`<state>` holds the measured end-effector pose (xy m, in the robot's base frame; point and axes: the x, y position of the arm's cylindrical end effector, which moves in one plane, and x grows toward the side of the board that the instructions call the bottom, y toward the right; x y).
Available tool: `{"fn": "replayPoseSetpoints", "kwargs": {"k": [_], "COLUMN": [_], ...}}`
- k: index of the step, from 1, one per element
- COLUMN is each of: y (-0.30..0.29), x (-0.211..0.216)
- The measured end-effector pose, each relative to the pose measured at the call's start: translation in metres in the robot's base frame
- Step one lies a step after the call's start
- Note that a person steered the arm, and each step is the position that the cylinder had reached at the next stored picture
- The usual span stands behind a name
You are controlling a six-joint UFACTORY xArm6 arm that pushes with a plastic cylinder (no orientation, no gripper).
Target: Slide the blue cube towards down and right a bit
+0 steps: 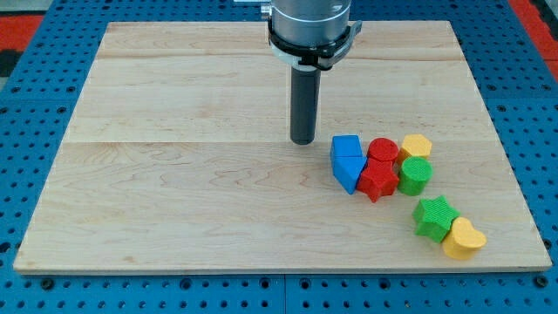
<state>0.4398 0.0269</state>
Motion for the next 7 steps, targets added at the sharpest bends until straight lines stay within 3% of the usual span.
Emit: {"fn": "replayPoseSetpoints", "kwargs": {"k": [3, 7], "y": [0.045, 0.044], "x": [0.021, 0.036]}}
